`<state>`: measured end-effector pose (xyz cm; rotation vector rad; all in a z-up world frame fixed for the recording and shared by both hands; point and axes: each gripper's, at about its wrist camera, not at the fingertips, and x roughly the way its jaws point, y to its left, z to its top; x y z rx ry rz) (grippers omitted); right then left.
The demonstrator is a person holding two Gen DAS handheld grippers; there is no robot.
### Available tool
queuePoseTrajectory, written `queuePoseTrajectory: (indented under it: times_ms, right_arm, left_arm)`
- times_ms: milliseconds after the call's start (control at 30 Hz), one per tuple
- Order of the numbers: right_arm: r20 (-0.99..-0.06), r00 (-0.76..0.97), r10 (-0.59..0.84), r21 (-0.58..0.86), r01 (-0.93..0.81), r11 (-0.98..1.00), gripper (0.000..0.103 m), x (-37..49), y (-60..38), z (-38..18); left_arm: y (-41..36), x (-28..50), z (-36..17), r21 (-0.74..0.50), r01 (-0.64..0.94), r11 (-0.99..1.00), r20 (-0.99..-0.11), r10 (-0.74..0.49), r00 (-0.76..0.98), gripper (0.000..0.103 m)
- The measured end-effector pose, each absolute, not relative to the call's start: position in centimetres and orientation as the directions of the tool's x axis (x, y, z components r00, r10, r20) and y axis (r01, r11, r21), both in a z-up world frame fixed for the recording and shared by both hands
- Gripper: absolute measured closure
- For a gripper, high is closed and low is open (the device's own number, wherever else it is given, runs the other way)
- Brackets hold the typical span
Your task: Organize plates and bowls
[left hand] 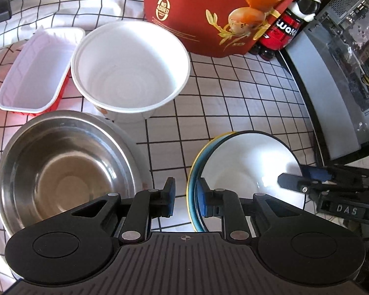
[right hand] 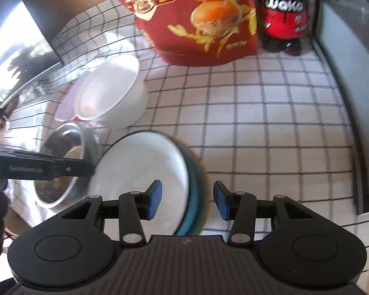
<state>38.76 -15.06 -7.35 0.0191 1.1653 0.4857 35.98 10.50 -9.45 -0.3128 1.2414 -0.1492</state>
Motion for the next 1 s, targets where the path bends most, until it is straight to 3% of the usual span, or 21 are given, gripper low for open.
queuePoseTrajectory:
  times_ms: [167,600,800,1000]
  right_arm:
    - [-0.877,0.332,0.346,0.24,-0.321,0.916,0.057,39.4,-16.3,-7.5]
    - [-0.894,0.226,0.388,0.334,-0.242,0.911,0.056,39.5,-17.2,-10.7]
    - [-0.886,0.218,0.409,0.361,-0.229,0.904,0.056,39.3,-17.4,-10.9]
    - [-0.87,0.188,0.457,0.409,-0.244,0.879,0.056,39.1,-16.9,-11.0]
  left_arm:
    - [10.4,36.2,-8.9,-0.277,-0.037,0.96,-0.905,-0.247,0.347,0.079]
    - [11.1,37.0,-9.3,-0.33,-0.068,0.941,-0.892,-0.288,0.349,0.08]
    - [11.3,36.8,-7.9,-0.466,-0.007,0.885,-0.82,-0.429,0.378,0.08]
    - [8.6,36.3,-8.6,-0.268,0.084,0.96,-0.888,-0.28,0.364,0.08]
